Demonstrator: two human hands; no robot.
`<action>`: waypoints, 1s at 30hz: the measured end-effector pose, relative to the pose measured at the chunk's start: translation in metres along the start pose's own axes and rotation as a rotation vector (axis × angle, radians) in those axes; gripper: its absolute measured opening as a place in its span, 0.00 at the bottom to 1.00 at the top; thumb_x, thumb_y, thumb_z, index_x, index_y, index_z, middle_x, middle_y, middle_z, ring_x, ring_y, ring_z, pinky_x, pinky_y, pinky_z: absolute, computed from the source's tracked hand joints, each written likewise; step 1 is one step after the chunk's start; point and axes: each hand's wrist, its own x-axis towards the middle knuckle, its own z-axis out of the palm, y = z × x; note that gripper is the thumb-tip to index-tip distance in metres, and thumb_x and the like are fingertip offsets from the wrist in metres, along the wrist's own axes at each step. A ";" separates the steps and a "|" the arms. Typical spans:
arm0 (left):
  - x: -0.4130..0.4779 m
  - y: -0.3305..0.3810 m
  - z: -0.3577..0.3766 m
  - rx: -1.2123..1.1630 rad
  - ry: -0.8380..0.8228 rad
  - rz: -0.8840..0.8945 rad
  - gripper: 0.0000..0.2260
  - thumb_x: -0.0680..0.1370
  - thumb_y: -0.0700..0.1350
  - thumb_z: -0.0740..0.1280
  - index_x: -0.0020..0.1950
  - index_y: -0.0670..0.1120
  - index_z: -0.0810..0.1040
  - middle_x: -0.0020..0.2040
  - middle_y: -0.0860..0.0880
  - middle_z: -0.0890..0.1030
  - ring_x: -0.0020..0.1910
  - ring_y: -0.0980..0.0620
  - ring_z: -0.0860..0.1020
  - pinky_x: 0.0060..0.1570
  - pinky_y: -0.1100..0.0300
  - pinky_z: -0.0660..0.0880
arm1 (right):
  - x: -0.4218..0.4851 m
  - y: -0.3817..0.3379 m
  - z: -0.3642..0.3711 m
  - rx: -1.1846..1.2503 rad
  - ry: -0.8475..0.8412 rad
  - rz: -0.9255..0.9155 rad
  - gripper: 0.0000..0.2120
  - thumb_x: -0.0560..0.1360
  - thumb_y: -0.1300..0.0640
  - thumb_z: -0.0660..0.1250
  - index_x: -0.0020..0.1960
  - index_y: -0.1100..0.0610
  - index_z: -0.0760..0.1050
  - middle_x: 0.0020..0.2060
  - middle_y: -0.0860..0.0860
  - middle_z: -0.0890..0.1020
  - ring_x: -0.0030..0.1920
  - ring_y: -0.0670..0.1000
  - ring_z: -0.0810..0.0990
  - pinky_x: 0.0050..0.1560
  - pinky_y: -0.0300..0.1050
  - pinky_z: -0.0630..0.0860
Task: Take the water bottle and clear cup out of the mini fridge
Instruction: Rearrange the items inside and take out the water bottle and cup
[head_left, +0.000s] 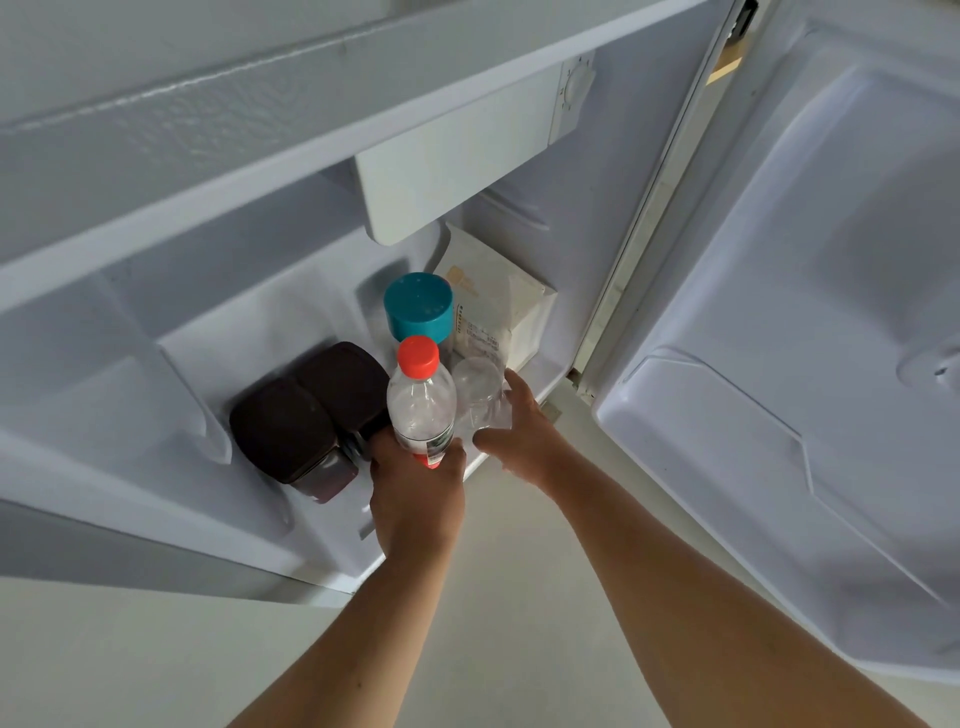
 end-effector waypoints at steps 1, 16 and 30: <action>0.000 0.000 0.000 -0.003 -0.004 -0.003 0.28 0.74 0.54 0.77 0.66 0.45 0.69 0.60 0.42 0.82 0.59 0.37 0.81 0.53 0.49 0.74 | -0.001 -0.002 -0.005 0.053 -0.061 0.055 0.54 0.63 0.50 0.71 0.83 0.39 0.46 0.80 0.48 0.61 0.70 0.59 0.74 0.56 0.57 0.81; 0.003 0.001 -0.006 0.034 -0.039 -0.027 0.26 0.74 0.54 0.75 0.66 0.48 0.70 0.61 0.44 0.82 0.60 0.36 0.80 0.55 0.49 0.74 | 0.008 -0.049 -0.014 0.227 -0.006 0.300 0.47 0.56 0.31 0.76 0.69 0.49 0.70 0.55 0.51 0.81 0.53 0.54 0.81 0.55 0.55 0.80; -0.005 -0.007 -0.020 0.070 -0.208 0.141 0.26 0.70 0.54 0.75 0.64 0.55 0.69 0.48 0.57 0.78 0.48 0.47 0.78 0.45 0.57 0.70 | -0.018 -0.036 -0.003 0.499 -0.018 0.282 0.33 0.68 0.42 0.75 0.70 0.47 0.69 0.59 0.57 0.81 0.58 0.59 0.82 0.61 0.61 0.78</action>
